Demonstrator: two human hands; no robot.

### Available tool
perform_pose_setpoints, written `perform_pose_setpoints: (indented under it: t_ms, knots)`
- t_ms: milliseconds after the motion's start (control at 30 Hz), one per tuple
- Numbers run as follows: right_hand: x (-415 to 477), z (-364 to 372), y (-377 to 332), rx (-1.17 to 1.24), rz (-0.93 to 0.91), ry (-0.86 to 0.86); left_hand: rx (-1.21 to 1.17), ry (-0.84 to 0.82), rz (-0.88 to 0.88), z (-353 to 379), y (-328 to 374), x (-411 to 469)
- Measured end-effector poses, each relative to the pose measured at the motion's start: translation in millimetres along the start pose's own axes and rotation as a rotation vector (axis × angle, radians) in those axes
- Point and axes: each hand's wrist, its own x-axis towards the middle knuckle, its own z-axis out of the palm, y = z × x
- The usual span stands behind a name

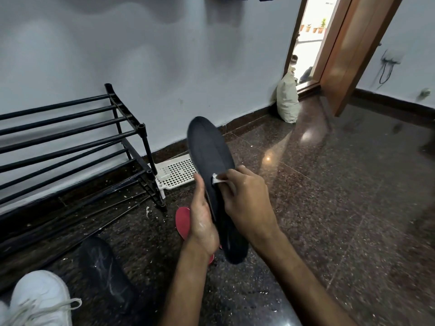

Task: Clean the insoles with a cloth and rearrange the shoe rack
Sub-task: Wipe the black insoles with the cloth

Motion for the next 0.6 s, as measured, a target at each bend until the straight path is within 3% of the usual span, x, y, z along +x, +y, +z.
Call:
perform_pose_setpoints:
  t_ms: [67, 133, 200, 233, 367, 500, 567, 600]
  knots:
    - [3.2, -2.9, -2.3, 0.101, -0.035, -0.074, 0.008, -0.025, -0.008, 3.6, -5.7, -1.4]
    - [9.5, -10.7, 2.8, 0.111, -0.100, -0.319, -0.021, -0.002, -0.007, 0.6, -5.4, -1.5]
    - [15.4, -21.5, 9.7, 0.018, -0.046, -0.536, -0.088, 0.027, -0.024, -1.6, -1.9, -3.0]
    - [16.4, -23.7, 12.8, -0.052, -0.017, -0.535, -0.100, 0.037, -0.028, -3.1, -1.0, -3.4]
    - [12.4, -15.9, 5.8, -0.139, -0.024, -0.219, -0.043, 0.096, -0.045, -2.9, 1.1, -3.2]
    - [7.1, -9.6, 1.0, 0.068, -0.081, -0.449, -0.006, 0.079, -0.066, -10.2, 7.0, 1.0]
    - [8.3, -13.8, 4.9, 0.019, -0.007, -0.536, -0.003, 0.085, -0.055, -12.3, 10.2, 3.9]
    - [9.0, -14.5, 8.1, -0.048, 0.028, -0.496, -0.004, 0.072, -0.054, -9.6, 11.0, 3.9]
